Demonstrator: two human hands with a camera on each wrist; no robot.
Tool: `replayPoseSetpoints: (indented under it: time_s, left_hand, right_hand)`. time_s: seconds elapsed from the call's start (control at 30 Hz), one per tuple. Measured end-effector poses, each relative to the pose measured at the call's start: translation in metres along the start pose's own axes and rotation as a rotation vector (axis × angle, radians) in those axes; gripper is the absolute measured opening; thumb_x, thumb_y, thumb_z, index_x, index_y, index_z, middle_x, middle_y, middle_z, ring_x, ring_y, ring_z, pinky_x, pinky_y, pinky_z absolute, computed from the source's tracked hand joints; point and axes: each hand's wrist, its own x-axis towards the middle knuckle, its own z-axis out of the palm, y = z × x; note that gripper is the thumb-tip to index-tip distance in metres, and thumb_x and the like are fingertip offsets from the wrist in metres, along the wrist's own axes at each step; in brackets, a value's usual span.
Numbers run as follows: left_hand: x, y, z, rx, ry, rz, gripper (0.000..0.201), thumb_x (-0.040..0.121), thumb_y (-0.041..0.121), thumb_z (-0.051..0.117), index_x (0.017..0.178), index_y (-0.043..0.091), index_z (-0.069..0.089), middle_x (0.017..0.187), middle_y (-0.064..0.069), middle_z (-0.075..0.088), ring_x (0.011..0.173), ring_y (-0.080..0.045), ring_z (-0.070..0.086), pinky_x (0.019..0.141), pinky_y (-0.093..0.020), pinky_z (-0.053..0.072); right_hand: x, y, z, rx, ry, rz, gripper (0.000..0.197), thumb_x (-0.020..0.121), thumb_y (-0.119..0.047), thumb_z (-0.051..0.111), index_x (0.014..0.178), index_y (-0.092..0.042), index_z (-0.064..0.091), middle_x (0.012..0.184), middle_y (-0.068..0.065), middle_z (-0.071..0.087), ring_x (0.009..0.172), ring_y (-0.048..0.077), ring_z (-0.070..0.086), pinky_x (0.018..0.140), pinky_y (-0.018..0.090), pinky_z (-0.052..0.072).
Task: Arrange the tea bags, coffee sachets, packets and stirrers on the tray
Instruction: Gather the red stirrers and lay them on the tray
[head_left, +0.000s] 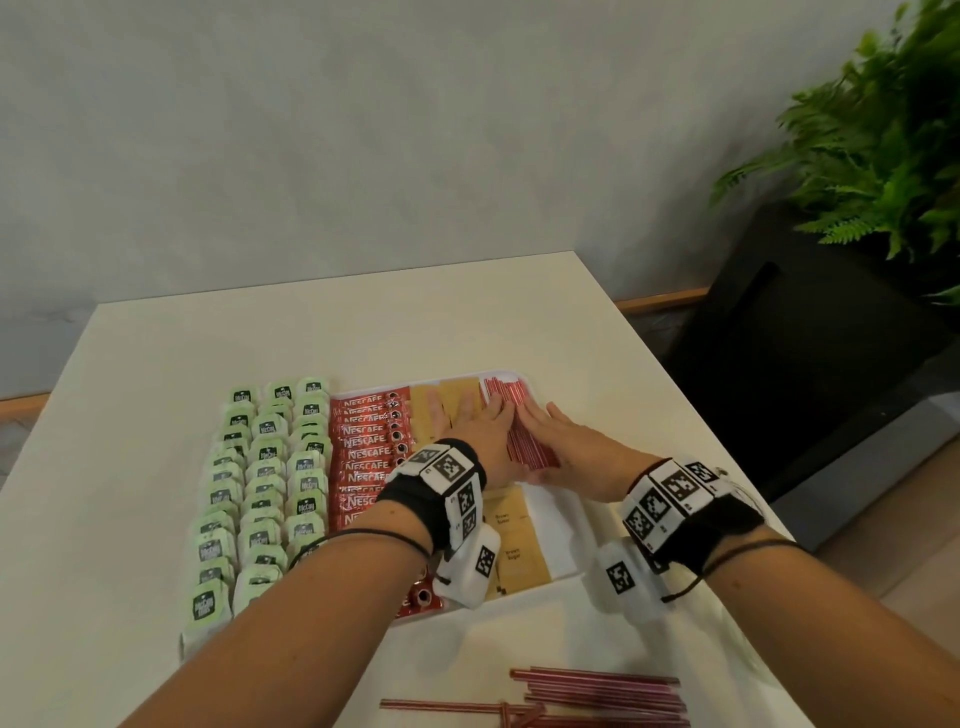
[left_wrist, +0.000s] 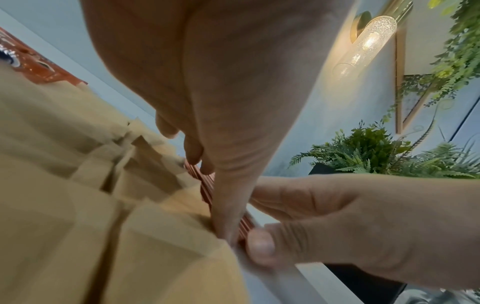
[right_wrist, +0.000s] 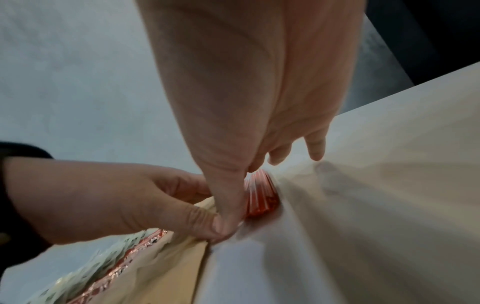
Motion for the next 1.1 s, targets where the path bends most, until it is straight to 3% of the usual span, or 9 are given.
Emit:
replayPoseSetpoints:
  time_s: [0.27,0.4,0.5,0.57,0.7,0.77,0.87,0.97,1.1]
  left_hand:
    - [0.0,0.002,-0.003,0.048,0.002,-0.02,0.086,0.092,0.063,0.04,0.157,0.021,0.001,0.165,0.001,-0.005,0.15,-0.031,-0.012,0.1,-0.069,-0.026]
    - [0.0,0.002,-0.007,0.033,0.003,-0.019,0.097,0.088,0.067,0.047,0.157,0.018,-0.001,0.165,-0.002,-0.005,0.15,-0.032,-0.011,0.104,-0.07,-0.023]
    - [0.002,0.004,-0.008,0.026,-0.018,-0.003,0.105,0.084,0.067,0.053,0.156,0.016,-0.003,0.164,-0.004,-0.006,0.15,-0.031,-0.011,0.106,-0.07,-0.021]
    - [0.005,0.006,-0.008,0.036,-0.015,-0.008,0.108,0.083,0.068,0.055,0.156,0.015,-0.004,0.164,-0.006,-0.006,0.15,-0.032,-0.01,0.105,-0.07,-0.022]
    - [0.008,0.006,-0.009,0.067,0.009,-0.047,0.104,0.083,0.066,0.054,0.156,0.016,-0.002,0.164,-0.006,-0.005,0.15,-0.035,-0.008,0.106,-0.072,-0.018]
    - [0.009,0.004,-0.01,0.071,0.005,-0.052,0.105,0.082,0.067,0.054,0.156,0.018,0.0,0.165,-0.006,-0.004,0.15,-0.036,-0.008,0.106,-0.073,-0.017]
    - [0.01,0.001,-0.011,0.087,-0.006,-0.044,0.11,0.078,0.071,0.056,0.156,0.018,0.0,0.165,-0.006,-0.002,0.15,-0.035,-0.006,0.106,-0.073,-0.017]
    - [0.01,0.002,-0.012,0.091,-0.024,-0.04,0.111,0.079,0.072,0.056,0.156,0.016,0.0,0.165,-0.006,-0.002,0.15,-0.035,-0.006,0.106,-0.072,-0.017]
    - [0.013,0.002,-0.012,0.099,-0.032,-0.043,0.108,0.08,0.072,0.053,0.156,0.016,0.0,0.165,-0.006,-0.001,0.15,-0.035,-0.005,0.106,-0.073,-0.016]
  right_hand:
    - [0.006,-0.007,-0.002,-0.146,-0.015,0.071,0.079,0.101,-0.043,0.042,0.153,-0.023,-0.014,0.162,-0.006,-0.015,0.15,0.019,-0.004,0.12,0.051,0.012]
    - [0.004,0.0,-0.004,0.054,0.016,0.047,0.102,0.092,-0.039,0.062,0.151,-0.024,-0.02,0.16,-0.008,-0.02,0.149,0.017,-0.006,0.121,0.045,0.015]
    - [-0.003,0.007,0.0,0.11,0.004,0.067,0.108,0.089,-0.031,0.067,0.151,-0.023,-0.022,0.161,-0.005,-0.019,0.148,0.022,0.018,0.119,0.041,0.025]
    - [-0.005,0.009,0.001,0.102,0.027,0.082,0.102,0.093,-0.03,0.062,0.151,-0.024,-0.022,0.162,-0.002,-0.014,0.14,0.025,0.035,0.115,0.041,0.033]
    - [-0.005,0.004,-0.002,0.029,0.069,0.103,0.086,0.099,-0.03,0.051,0.154,-0.018,-0.014,0.164,0.006,0.0,0.135,0.028,0.043,0.11,0.038,0.037]
    - [-0.006,0.0,-0.004,0.008,0.071,0.129,0.082,0.1,-0.032,0.049,0.154,-0.017,-0.011,0.161,0.012,0.016,0.127,0.029,0.05,0.105,0.039,0.042]
    - [-0.01,-0.004,-0.007,0.053,0.036,0.157,0.089,0.098,-0.034,0.052,0.153,-0.015,-0.014,0.149,0.016,0.038,0.12,0.03,0.054,0.102,0.04,0.043]
    - [-0.011,-0.005,-0.008,0.031,0.021,0.177,0.089,0.098,-0.029,0.053,0.153,-0.013,-0.014,0.143,0.016,0.044,0.117,0.029,0.055,0.099,0.038,0.045]
    - [-0.004,-0.009,-0.004,-0.072,0.096,0.204,0.072,0.103,-0.029,0.04,0.154,-0.007,-0.005,0.132,0.017,0.052,0.108,0.03,0.058,0.091,0.039,0.048]
